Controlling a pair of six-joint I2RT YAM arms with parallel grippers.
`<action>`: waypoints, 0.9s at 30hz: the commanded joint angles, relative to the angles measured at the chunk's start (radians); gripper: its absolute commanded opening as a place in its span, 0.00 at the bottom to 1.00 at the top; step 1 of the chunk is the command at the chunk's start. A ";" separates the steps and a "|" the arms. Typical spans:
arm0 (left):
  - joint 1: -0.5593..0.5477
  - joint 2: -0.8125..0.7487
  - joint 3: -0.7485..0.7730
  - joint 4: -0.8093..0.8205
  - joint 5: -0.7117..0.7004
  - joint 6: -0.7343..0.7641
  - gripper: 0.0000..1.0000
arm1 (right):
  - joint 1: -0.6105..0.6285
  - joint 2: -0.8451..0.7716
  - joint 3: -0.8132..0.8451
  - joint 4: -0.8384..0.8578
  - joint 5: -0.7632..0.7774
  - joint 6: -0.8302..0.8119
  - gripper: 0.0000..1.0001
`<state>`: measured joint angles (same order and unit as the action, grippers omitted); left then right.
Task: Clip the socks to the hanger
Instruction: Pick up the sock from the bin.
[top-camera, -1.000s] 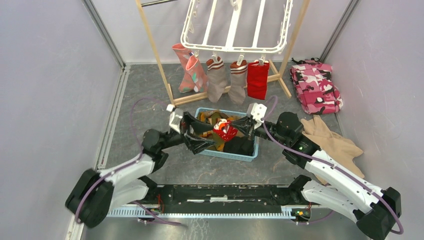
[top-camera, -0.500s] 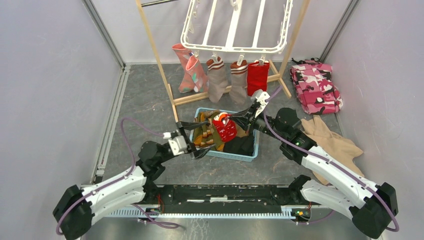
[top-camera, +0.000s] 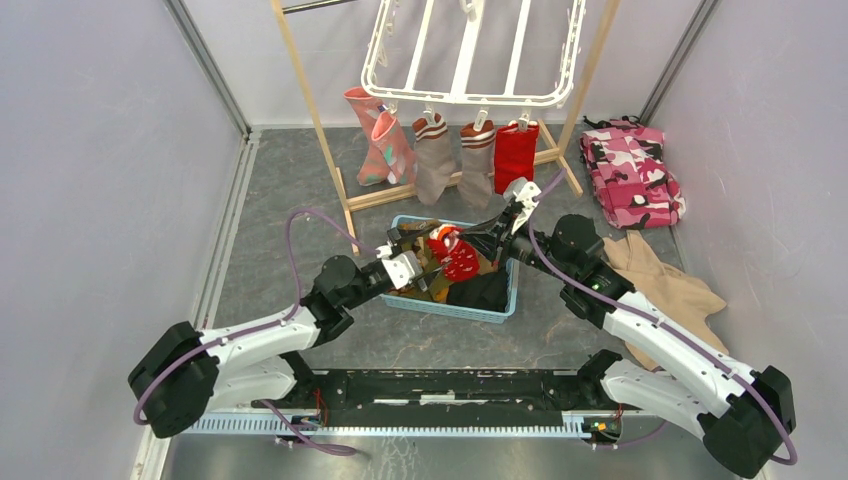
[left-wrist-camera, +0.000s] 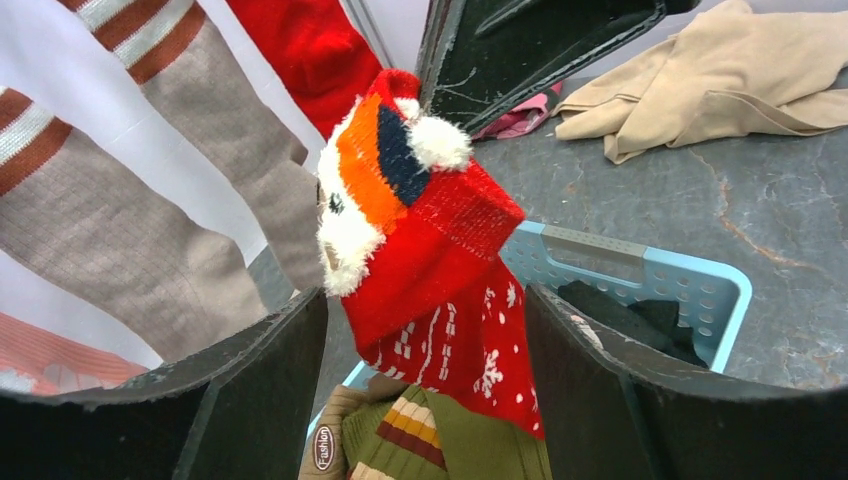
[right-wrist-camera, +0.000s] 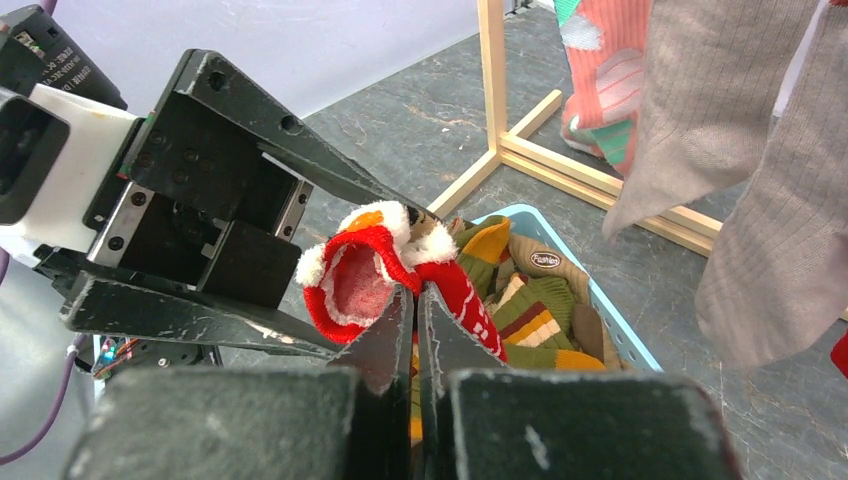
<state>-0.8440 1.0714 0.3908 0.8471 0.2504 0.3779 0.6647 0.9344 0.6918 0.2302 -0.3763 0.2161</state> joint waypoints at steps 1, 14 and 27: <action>-0.004 0.025 0.038 0.095 -0.052 0.021 0.77 | -0.011 -0.011 0.038 0.028 -0.016 0.011 0.00; -0.004 0.038 0.056 0.129 -0.057 -0.030 0.72 | -0.030 0.000 0.032 0.033 -0.040 0.016 0.00; -0.004 0.076 0.107 0.086 -0.032 -0.101 0.20 | -0.049 -0.001 0.025 0.041 -0.070 0.012 0.05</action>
<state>-0.8440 1.1496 0.4633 0.9134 0.2123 0.3370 0.6262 0.9440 0.6918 0.2306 -0.4267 0.2207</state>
